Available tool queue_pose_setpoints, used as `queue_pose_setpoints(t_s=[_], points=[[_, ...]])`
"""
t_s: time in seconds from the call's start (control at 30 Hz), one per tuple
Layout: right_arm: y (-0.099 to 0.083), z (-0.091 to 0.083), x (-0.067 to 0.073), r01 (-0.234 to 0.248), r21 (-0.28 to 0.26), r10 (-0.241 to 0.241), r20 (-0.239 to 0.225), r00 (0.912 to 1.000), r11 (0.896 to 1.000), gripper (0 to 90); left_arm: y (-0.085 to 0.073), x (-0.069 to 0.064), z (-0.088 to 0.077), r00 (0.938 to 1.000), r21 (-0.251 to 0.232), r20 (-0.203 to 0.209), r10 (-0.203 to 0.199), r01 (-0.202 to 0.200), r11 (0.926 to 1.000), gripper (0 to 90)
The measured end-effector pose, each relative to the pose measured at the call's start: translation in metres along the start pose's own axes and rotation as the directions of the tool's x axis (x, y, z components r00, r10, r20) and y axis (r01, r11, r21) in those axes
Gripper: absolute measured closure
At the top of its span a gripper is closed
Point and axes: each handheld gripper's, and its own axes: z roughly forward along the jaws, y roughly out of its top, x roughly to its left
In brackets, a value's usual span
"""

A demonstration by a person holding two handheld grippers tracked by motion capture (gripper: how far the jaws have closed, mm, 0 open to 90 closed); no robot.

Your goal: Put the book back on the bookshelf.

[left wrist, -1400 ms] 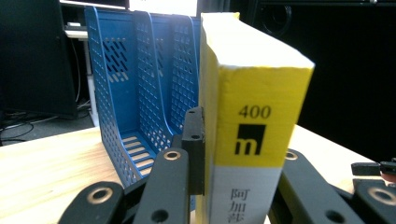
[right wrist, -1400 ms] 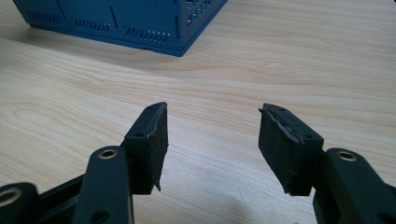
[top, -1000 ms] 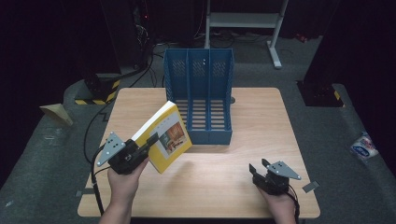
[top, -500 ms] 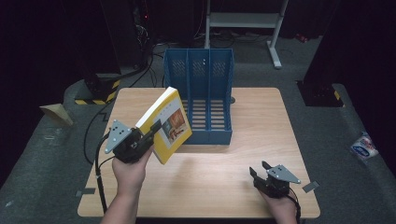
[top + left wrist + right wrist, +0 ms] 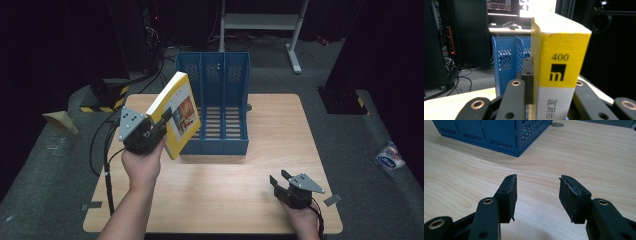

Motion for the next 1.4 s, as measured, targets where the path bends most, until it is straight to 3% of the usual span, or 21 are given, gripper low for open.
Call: queue_pose_setpoints(t_s=[0.13, 0.3, 0.63, 0.77, 0.97, 1.03, 1.13, 1.4], points=[[-0.002, 0.000, -0.001, -0.008, 0.009, 0.008, 0.005, 1.0000, 1.000, 47.9, 0.004, 0.004, 0.012, 0.9999, 0.007, -0.012, -0.010, 0.010, 0.9999, 76.0], [-0.003, -0.002, 0.000, -0.008, 0.009, 0.008, 0.007, 0.9999, 1.000, 47.7, 0.008, 0.007, 0.030, 0.9976, 0.020, -0.066, 0.020, -0.019, 0.9996, 76.0], [-0.005, -0.003, -0.001, -0.018, 0.016, 0.019, -0.008, 0.9998, 1.000, 48.0, 0.012, 0.017, 0.072, 0.9911, 0.065, -0.133, -0.010, 0.018, 0.9977, 76.0], [-0.006, -0.003, -0.001, -0.023, 0.016, 0.023, -0.012, 0.9997, 1.000, 48.0, 0.011, 0.023, 0.090, 0.9846, 0.086, -0.170, -0.042, 0.057, 0.9946, 76.0], [-0.007, -0.002, 0.000, -0.018, 0.017, 0.019, -0.025, 0.9995, 1.000, 48.1, 0.009, 0.027, 0.114, 0.9750, 0.135, -0.222, -0.006, 0.037, 0.9901, 76.0], [-0.007, -0.003, -0.002, -0.007, 0.010, 0.007, -0.027, 0.9996, 1.000, 48.1, 0.007, 0.027, 0.120, 0.9734, 0.135, -0.229, -0.008, 0.040, 0.9901, 76.0], [-0.007, -0.003, -0.002, -0.028, 0.015, 0.029, -0.027, 0.9992, 0.999, 48.2, 0.004, 0.028, 0.129, 0.9714, 0.138, -0.236, -0.028, 0.062, 0.9885, 75.9], [-0.008, -0.003, -0.002, -0.026, 0.011, 0.026, -0.027, 0.9993, 1.000, 48.4, -0.007, 0.023, 0.148, 0.9697, 0.143, -0.243, -0.025, 0.062, 0.9878, 75.9]])
